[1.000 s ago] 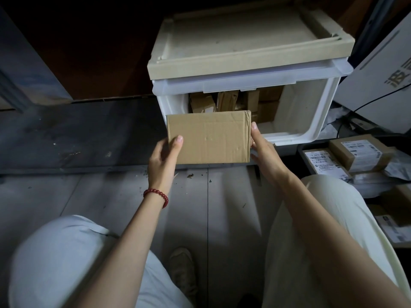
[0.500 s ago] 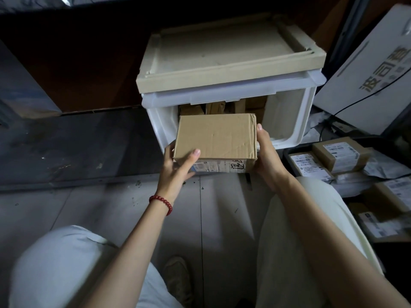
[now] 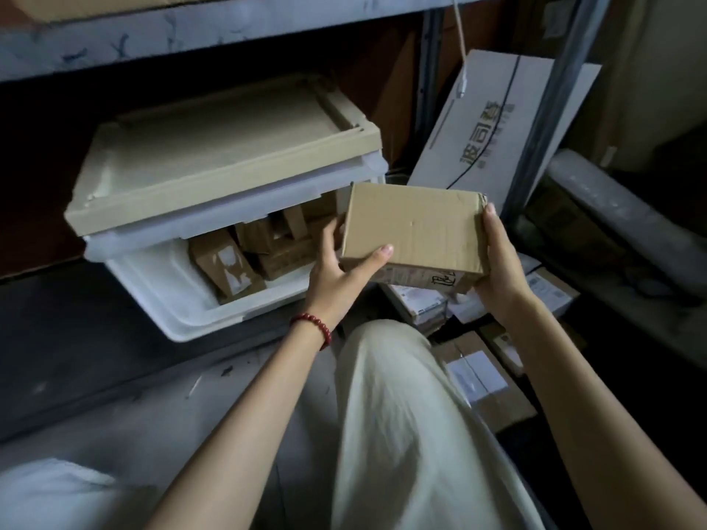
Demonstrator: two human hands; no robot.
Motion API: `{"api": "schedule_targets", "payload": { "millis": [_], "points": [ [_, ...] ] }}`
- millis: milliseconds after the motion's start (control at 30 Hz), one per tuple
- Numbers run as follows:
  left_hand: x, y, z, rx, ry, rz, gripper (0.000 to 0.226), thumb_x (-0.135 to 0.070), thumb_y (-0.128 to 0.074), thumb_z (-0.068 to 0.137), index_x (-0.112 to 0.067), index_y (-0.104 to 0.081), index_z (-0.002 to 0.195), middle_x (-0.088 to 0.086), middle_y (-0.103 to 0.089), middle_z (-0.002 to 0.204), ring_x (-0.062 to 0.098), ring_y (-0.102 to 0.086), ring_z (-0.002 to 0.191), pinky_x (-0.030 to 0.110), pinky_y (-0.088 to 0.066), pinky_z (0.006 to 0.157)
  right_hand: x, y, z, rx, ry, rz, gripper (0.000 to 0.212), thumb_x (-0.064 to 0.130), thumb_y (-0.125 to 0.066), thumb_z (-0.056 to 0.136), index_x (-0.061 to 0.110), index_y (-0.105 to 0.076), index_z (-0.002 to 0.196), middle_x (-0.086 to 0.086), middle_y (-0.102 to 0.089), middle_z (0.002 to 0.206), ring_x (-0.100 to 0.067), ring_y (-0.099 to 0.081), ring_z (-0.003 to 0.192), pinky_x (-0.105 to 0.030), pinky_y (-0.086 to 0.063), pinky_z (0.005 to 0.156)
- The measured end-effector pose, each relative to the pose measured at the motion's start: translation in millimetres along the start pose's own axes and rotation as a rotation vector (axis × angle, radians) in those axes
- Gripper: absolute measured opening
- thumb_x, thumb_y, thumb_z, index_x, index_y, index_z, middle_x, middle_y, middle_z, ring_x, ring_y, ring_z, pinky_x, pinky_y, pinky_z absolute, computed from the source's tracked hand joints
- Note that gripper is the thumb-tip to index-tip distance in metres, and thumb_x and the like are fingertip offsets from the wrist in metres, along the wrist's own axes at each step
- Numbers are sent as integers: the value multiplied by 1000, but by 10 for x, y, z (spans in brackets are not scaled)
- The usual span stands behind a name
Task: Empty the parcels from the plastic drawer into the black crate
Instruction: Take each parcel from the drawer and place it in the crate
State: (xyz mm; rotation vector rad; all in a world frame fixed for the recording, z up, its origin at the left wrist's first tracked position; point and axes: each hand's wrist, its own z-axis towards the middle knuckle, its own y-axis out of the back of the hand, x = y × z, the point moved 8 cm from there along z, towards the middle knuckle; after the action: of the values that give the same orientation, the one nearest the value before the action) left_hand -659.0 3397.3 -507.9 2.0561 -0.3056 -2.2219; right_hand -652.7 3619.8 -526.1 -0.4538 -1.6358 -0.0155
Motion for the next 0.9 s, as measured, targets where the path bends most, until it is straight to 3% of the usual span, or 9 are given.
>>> {"api": "schedule_targets", "payload": {
  "millis": [100,200,267,367,467,633,700,800,900],
  "points": [
    [-165,-513,147,81,-48,77,74,-58,-74,67,-42,-37,128,-15,-57,115,8,-57,107,27,-50,89,61,562,-10,-104,25,-12,39,61,-39,95,33,-59,113,-1,-65,108,-11,-64,89,-30,-53,69],
    [-112,-1047,243,197,-24,182,71,-53,-73,75,-35,-36,134,-14,-57,110,7,-57,97,21,-46,76,-106,1140,-42,-255,-7,-26,64,67,-42,86,26,-45,135,-11,-56,131,-26,-57,116,-47,-49,97],
    [34,-1373,256,282,17,245,73,-50,-73,77,-29,-36,138,-6,-57,121,13,-56,103,24,-45,82,-307,1484,-116,-360,-34,-49,67,66,-43,86,23,-42,136,-13,-51,136,-29,-52,122,-53,-42,105],
    [320,-1776,196,393,53,361,71,-50,-72,77,-24,-41,136,0,-51,130,15,-52,106,25,-43,84,-688,1907,-321,-546,-89,-84,54,61,-45,91,22,-41,128,-11,-46,137,-26,-50,121,-50,-41,106],
    [688,-1999,100,455,106,474,74,-55,-71,76,-23,-44,137,4,-48,134,21,-50,117,36,-44,99,-1169,2114,-559,-653,-244,-94,58,59,-46,92,18,-38,133,-13,-45,136,-29,-50,119,-50,-42,104],
    [1109,-2127,4,550,140,539,79,-49,-77,73,-28,-39,139,1,-44,142,22,-45,126,38,-39,106,-1731,2045,-848,-679,-391,-145,65,55,-49,92,18,-30,141,-10,-42,138,-24,-47,117,-34,-41,94],
    [1180,-2111,42,544,124,555,77,-44,-79,72,-29,-40,136,1,-46,140,22,-47,124,36,-39,105,-1853,1946,-870,-656,-437,-138,63,55,-49,92,20,-31,141,-9,-41,141,-25,-47,120,-36,-42,99],
    [1239,-1996,143,467,124,571,77,-44,-80,71,-28,-40,135,4,-47,138,25,-46,124,36,-39,104,-1938,1829,-841,-605,-471,-118,49,61,-51,89,23,-46,120,-9,-48,132,-24,-51,116,-44,-42,105],
    [1240,-1927,220,402,48,683,82,-50,-75,73,-25,-38,142,6,-42,139,28,-38,128,36,-33,105,-1953,1750,-807,-564,-432,-159,47,65,-56,82,23,-53,104,-6,-55,121,-22,-56,109,-39,-47,97]
  ]
}}
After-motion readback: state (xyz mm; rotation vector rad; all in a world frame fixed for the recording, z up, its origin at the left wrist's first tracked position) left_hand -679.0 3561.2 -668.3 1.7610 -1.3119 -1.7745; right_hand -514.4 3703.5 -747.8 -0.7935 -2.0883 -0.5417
